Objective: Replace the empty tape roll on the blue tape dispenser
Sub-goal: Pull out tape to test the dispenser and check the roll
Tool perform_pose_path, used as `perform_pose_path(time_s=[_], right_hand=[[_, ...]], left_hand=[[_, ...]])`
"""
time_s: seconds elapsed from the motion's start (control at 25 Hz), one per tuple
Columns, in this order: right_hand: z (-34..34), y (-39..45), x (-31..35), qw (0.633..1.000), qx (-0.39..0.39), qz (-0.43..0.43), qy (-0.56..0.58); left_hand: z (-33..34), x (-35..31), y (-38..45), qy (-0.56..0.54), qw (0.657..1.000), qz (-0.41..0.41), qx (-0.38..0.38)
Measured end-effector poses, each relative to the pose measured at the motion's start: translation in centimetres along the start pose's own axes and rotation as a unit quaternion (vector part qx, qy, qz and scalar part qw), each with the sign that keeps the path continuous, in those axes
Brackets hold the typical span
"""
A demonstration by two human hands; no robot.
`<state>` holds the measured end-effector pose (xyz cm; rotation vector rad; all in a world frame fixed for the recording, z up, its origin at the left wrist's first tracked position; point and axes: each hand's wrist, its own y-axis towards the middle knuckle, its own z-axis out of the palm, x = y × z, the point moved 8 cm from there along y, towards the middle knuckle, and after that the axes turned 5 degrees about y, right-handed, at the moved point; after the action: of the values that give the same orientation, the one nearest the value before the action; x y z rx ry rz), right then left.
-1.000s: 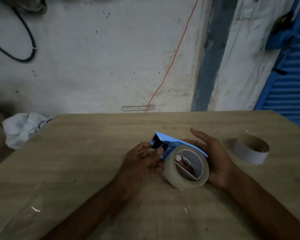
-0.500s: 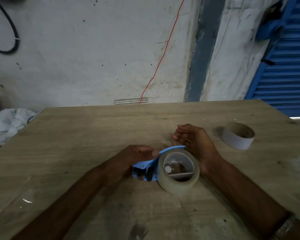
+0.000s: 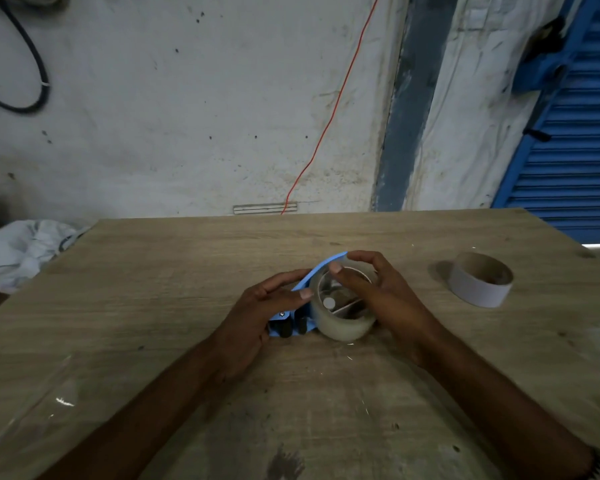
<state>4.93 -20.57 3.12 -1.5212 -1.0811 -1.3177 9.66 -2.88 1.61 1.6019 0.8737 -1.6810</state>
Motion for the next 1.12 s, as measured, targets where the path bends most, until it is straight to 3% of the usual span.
perform_pose_path(time_s=[0.12, 0.28, 0.68, 0.8, 0.88, 0.96, 1.12], right_hand=[[-0.6, 0.3, 0.9, 0.996, -0.016, -0.068, -0.059], [-0.4, -0.1, 1.1, 0.998, 0.047, -0.046, -0.003], [-1.0, 0.2, 0.3, 0.993, 0.111, 0.049, 0.003], [-1.0, 0.3, -0.7, 0.987, 0.131, 0.088, -0.01], [-0.9, 0.5, -1.1, 0.988, 0.126, 0.073, -0.058], [-1.4, 1.0, -0.8, 0.99, 0.06, 0.011, -0.126], [-1.0, 1.8, -1.0, 0.966, 0.007, -0.092, -0.241]], left_hand=[[0.1, 0.4, -0.2, 0.036, 0.998, 0.004, 0.043], [0.7, 0.3, -0.5, 0.048, 0.993, 0.028, 0.105], [-0.9, -0.4, 0.3, -0.008, 1.0, 0.014, -0.023], [-2.1, -0.3, 0.5, 0.049, 0.999, 0.0, -0.023], [-2.6, -0.1, 0.7, 0.107, 0.994, -0.002, -0.031], [-2.9, -0.5, 0.9, 0.125, 0.99, 0.012, -0.056], [-4.3, -1.5, 0.8, 0.22, 0.964, 0.061, -0.133]])
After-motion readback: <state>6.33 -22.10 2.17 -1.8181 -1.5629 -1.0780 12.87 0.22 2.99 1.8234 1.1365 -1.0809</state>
